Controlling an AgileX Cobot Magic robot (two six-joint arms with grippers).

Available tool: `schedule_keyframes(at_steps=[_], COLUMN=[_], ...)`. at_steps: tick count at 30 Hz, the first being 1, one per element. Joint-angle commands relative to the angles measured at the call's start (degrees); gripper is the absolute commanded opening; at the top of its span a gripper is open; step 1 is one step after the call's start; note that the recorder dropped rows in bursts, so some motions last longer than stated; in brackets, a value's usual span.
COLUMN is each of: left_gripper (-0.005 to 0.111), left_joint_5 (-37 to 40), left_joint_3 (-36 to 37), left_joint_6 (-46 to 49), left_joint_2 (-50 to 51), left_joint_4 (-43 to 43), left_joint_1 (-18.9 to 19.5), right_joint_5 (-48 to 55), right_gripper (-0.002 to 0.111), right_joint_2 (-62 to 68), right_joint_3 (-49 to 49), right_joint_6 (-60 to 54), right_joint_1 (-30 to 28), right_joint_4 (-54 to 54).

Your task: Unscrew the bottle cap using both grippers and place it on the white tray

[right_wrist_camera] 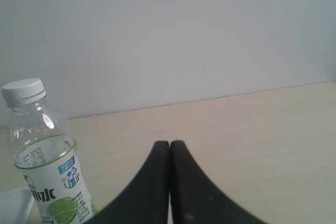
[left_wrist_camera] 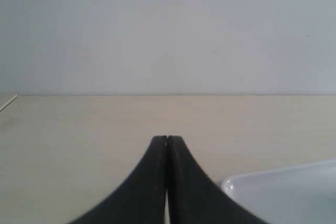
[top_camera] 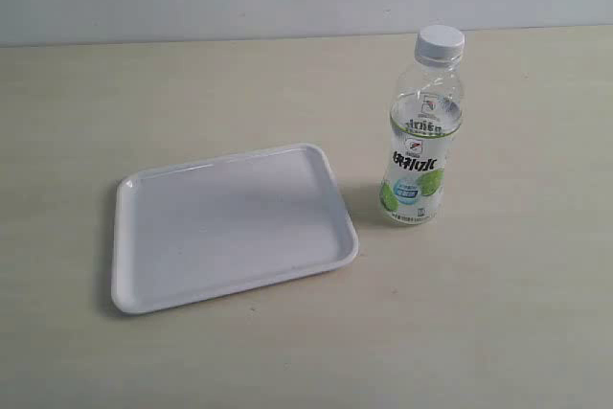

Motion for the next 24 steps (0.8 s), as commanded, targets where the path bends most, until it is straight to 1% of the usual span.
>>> schedule_keyframes(at_steps=[1, 3, 8, 10, 15, 22, 24], left_gripper=[0.0, 0.0, 0.0, 0.0, 0.0, 0.0, 0.0], left_joint_5=[-0.1, -0.1, -0.1, -0.1, -0.1, -0.1, -0.1], left_joint_3=[0.2, 0.2, 0.2, 0.2, 0.2, 0.2, 0.2], left_joint_6=[-0.1, -0.1, -0.1, -0.1, -0.1, -0.1, -0.1], left_joint_2=[-0.3, -0.3, -0.3, -0.3, -0.3, -0.3, -0.3], left_joint_4=[0.2, 0.2, 0.2, 0.2, 0.2, 0.2, 0.2], left_joint_1=[0.2, 0.2, 0.2, 0.2, 0.2, 0.2, 0.2], right_joint_5=[-3.9, -9.1, -15.9, -17.5, -25.4, -28.2, -27.8], right_gripper=[0.0, 0.0, 0.0, 0.0, 0.0, 0.0, 0.0], right_joint_2=[-0.4, -0.4, -0.4, -0.4, -0.4, -0.4, -0.4], right_joint_3=[0.2, 0.2, 0.2, 0.2, 0.2, 0.2, 0.2], right_joint_6=[-0.4, 1.1, 11.4, 12.3, 11.7, 13.0, 13.0], right_joint_1=[-0.3, -0.3, -0.3, -0.3, -0.3, -0.3, -0.3], right_joint_4=[-0.6, -0.4, 2.0, 2.0, 1.8, 2.6, 0.8])
